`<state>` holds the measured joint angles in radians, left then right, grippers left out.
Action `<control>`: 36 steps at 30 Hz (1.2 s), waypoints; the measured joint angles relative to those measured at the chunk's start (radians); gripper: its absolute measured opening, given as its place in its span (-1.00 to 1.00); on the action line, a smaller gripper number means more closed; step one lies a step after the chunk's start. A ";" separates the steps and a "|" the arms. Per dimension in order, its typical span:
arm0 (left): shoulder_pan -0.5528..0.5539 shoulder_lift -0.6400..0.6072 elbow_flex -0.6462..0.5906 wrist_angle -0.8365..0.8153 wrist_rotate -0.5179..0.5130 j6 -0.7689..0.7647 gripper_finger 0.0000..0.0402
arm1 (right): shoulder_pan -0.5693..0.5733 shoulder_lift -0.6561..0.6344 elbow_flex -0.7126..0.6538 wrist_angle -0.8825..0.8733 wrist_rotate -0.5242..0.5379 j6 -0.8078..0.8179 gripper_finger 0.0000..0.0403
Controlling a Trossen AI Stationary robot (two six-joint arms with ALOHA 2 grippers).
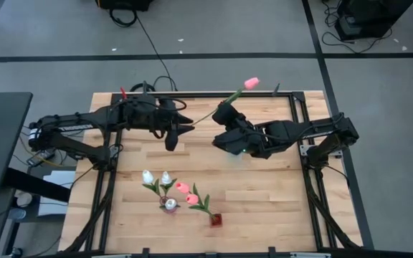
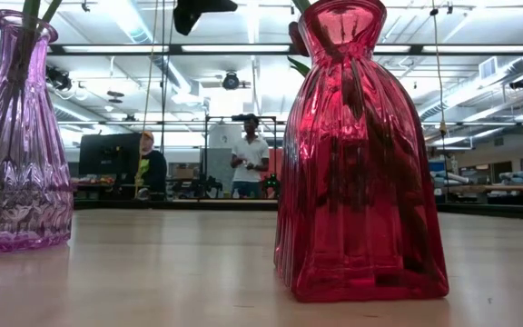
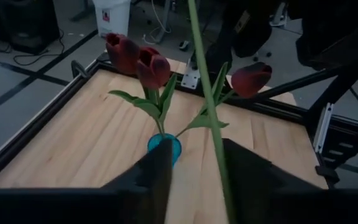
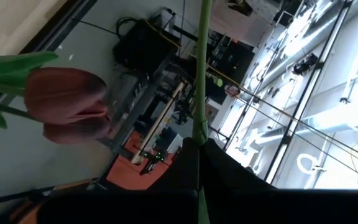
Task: Sort flowers into vase by color
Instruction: Put the pink flower into the red vase
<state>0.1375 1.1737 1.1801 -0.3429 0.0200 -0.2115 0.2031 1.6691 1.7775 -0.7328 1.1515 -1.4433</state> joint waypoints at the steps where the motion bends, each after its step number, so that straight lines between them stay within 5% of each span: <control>1: 0.000 0.002 0.000 -0.002 0.000 0.000 -0.37 | 0.000 0.000 0.000 0.000 0.000 0.002 -0.94; 6: 0.000 0.006 0.000 -0.019 0.008 0.035 -0.92 | 0.000 0.000 0.000 0.012 -0.032 0.071 -0.91; 10: 0.000 0.006 0.000 -0.017 0.008 0.043 -0.94 | -0.003 0.000 0.000 0.042 -0.045 0.122 -0.75; 22: 0.000 -0.047 -0.011 -0.005 -0.030 0.080 -0.97 | 0.045 -0.003 -0.001 0.127 -0.178 0.242 0.16; 28: 0.000 -0.135 -0.087 0.006 -0.070 0.100 -0.97 | 0.093 -0.057 -0.001 0.156 -0.237 0.411 0.22; 36: -0.002 -0.238 -0.191 0.106 -0.090 0.183 -0.95 | 0.051 -0.129 -0.001 0.116 -0.494 0.980 0.12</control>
<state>0.1355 0.9358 0.9895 -0.2369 -0.0697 -0.0290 0.2539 1.5397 1.7763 -0.6164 0.6575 -0.4629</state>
